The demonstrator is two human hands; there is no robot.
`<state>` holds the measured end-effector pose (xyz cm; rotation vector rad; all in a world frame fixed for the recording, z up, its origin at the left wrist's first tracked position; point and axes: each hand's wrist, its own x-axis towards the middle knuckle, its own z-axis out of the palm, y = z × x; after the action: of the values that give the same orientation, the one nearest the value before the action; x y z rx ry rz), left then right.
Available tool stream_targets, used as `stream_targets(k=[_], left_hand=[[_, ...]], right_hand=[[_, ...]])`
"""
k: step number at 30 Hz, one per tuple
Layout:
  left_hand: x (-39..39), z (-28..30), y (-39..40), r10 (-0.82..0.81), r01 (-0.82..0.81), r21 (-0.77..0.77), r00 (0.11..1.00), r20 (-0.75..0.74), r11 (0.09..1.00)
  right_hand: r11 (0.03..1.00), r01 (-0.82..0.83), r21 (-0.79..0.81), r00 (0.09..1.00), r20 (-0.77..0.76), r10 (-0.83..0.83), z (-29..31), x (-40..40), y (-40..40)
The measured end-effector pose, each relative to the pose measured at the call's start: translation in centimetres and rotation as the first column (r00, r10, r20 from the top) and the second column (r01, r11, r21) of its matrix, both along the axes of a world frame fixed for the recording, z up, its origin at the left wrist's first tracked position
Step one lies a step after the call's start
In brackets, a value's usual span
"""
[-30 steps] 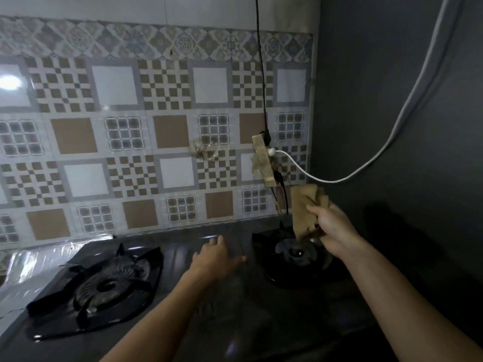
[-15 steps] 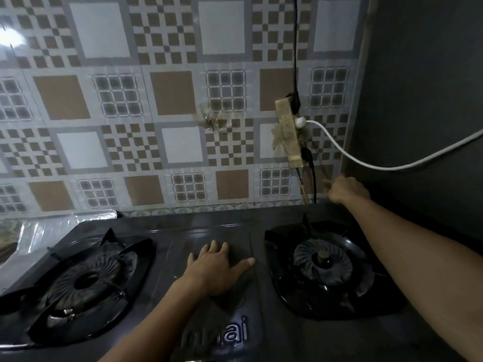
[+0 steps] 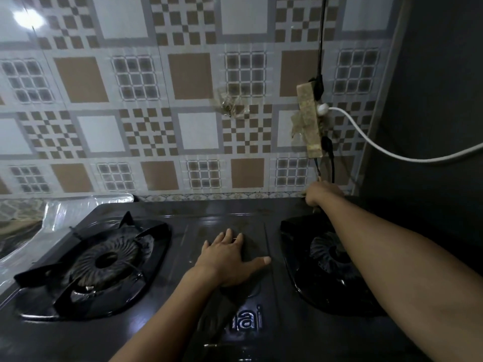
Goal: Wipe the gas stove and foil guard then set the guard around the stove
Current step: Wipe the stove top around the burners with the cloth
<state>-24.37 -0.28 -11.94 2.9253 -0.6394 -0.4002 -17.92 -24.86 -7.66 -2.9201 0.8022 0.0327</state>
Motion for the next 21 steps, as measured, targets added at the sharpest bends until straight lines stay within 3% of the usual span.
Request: stream_targets(k=[8, 21], left_hand=[[-0.2, 0.2, -0.2, 0.006, -0.006, 0.013, 1.0, -0.007, 1.0], [-0.4, 0.3, -0.5, 0.006, -0.006, 0.036, 1.0, 0.004, 0.999]], right_hand=[[0.998, -0.069, -0.002, 0.998, 0.004, 0.069, 0.3, -0.2, 1.9], [0.971, -0.115, -0.208, 0.992, 0.019, 0.122, -2.0, 0.7, 3.4]])
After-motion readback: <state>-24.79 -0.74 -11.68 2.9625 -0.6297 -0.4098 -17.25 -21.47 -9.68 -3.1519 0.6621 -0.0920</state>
